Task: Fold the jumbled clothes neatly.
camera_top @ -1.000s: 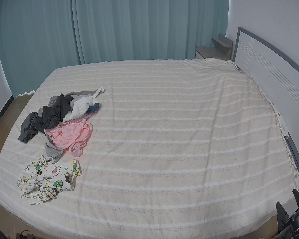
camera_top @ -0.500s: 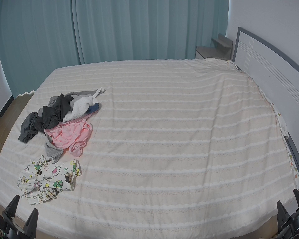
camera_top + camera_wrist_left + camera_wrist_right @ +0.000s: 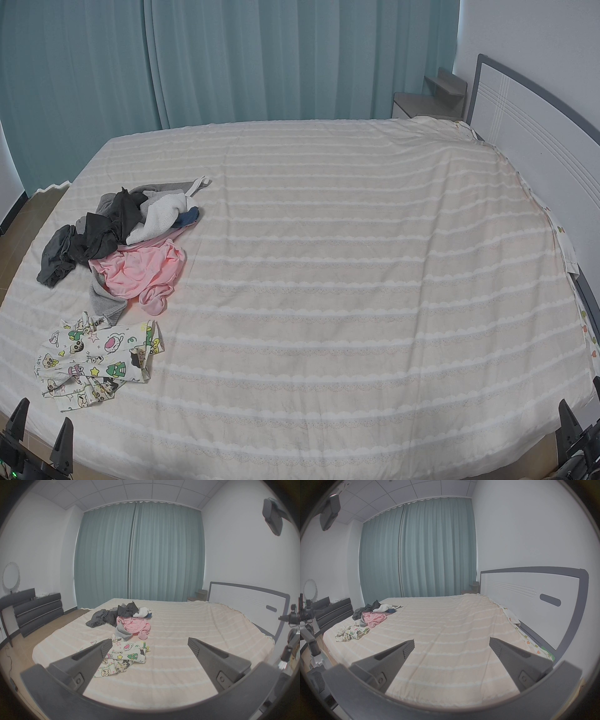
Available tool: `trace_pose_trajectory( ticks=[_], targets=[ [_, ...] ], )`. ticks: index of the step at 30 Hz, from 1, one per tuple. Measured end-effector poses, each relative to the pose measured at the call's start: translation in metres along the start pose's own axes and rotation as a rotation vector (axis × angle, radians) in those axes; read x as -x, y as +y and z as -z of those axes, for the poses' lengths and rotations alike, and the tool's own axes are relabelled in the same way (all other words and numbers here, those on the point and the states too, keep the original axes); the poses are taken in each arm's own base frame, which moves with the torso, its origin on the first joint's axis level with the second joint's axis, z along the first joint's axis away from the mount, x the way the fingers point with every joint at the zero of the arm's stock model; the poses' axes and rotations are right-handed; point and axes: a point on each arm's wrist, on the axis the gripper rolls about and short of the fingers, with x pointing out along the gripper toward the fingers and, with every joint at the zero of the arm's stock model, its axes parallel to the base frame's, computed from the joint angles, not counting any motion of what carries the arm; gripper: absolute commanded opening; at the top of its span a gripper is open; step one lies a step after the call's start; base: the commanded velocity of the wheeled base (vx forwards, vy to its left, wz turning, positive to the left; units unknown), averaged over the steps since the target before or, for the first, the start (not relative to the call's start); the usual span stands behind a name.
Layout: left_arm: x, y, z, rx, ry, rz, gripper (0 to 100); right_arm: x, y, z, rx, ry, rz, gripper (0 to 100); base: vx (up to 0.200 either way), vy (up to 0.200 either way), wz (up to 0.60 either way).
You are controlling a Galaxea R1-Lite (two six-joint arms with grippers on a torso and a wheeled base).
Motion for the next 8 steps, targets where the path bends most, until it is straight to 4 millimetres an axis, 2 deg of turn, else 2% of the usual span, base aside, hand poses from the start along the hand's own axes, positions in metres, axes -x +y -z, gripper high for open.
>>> trace_pose_trajectory(
  ticks=[8],
  targets=[
    [0.0009, 0.0, 0.0004, -0.057, -0.009, 0.005, 100, 0.0, 0.0001, 0.0, -0.012, 0.0, -0.003, 100, 0.0, 0.0, 0.0]
  ],
)
